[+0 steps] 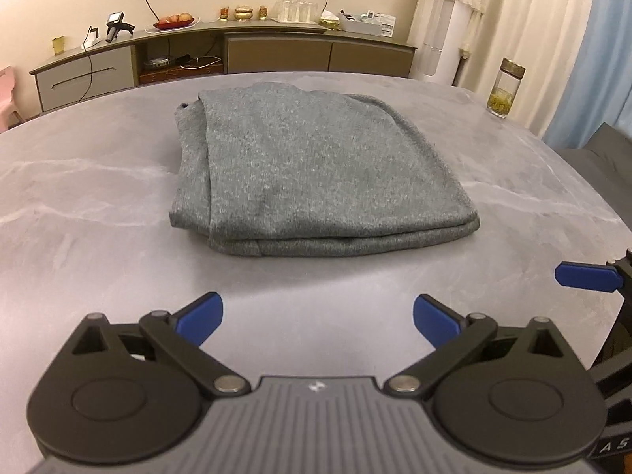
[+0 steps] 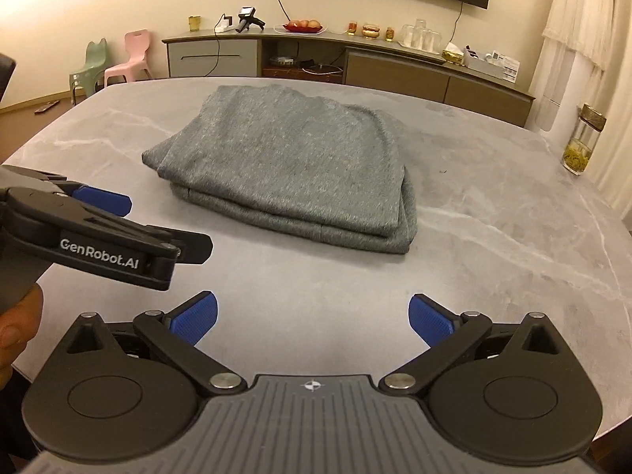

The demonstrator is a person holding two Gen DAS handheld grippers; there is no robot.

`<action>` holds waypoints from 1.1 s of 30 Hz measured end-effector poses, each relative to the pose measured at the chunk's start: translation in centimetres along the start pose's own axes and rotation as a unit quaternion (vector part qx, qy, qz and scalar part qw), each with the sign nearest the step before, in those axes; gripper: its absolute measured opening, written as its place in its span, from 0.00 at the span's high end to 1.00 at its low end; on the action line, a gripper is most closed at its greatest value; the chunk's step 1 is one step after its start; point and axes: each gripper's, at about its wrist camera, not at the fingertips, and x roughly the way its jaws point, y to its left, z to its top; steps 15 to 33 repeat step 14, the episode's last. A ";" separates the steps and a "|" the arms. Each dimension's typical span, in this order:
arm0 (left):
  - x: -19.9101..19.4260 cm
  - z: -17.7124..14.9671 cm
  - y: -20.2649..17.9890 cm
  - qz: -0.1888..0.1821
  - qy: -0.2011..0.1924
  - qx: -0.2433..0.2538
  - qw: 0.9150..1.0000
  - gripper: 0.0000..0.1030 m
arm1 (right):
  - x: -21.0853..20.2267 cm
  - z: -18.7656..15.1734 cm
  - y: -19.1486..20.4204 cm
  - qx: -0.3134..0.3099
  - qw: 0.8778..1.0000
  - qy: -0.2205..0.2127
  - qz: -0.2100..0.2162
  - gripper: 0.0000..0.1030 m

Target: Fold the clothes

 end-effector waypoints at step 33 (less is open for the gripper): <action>-0.4 -0.5 -0.4 -0.009 -0.006 0.001 1.000 0.00 | 0.5 -0.4 -1.0 0.009 1.000 0.012 0.011 0.01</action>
